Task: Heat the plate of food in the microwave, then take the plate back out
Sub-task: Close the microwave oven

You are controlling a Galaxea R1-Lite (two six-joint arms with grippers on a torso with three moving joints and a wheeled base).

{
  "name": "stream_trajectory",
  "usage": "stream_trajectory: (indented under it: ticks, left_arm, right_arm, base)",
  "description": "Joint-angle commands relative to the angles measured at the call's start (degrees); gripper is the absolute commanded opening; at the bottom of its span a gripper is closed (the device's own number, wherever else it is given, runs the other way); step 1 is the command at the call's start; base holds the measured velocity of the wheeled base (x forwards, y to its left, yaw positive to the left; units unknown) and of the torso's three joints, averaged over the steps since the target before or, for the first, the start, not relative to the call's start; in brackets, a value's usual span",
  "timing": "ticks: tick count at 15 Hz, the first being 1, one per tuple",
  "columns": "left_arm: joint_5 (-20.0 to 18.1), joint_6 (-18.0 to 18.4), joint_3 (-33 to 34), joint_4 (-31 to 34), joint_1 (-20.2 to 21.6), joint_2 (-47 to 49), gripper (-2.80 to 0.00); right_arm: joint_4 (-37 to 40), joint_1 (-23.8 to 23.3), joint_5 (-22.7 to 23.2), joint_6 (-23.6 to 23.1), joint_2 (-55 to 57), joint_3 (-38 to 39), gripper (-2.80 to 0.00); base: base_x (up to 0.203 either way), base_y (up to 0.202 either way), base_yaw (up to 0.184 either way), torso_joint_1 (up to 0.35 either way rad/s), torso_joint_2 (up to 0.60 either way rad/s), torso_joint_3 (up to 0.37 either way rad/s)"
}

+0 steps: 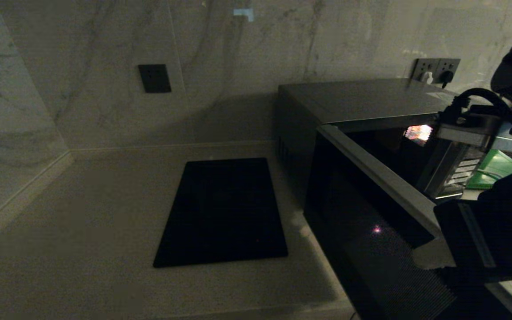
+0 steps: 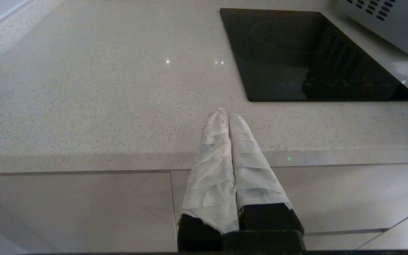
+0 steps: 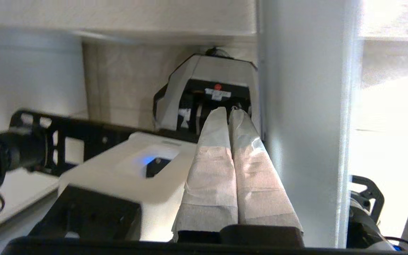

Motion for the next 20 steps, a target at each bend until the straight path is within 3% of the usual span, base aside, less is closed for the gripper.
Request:
stream_trajectory:
  ticks: [1, 10, 14, 20]
  left_arm:
    - [0.0, 0.0, 0.0, 0.0, 0.0, 0.0, -2.8]
    - [0.0, 0.0, 0.0, 0.0, 0.0, 0.1, -2.8]
    - [0.0, 0.0, 0.0, 0.0, 0.0, 0.1, -2.8]
    - [0.0, 0.0, 0.0, 0.0, 0.0, 0.0, -2.8]
  right_arm:
    - [0.4, -3.3, -0.2, 0.3, -1.4, 0.8, -2.8]
    - [-0.8, -17.0, -0.2, -0.7, -4.6, 4.1, -2.8]
    - [-6.5, -25.1, -0.1, -3.7, -2.4, 4.0, -2.8]
    - [-14.7, -32.2, -0.9, -4.6, 2.0, 4.0, -2.8]
  base:
    - [0.0, 0.0, 0.0, 0.0, 0.0, 0.0]
    - [0.0, 0.0, 0.0, 0.0, 0.0, 0.0]
    - [0.0, 0.0, 0.0, 0.0, 0.0, 0.0]
    - [0.0, 0.0, 0.0, 0.0, 0.0, 0.0]
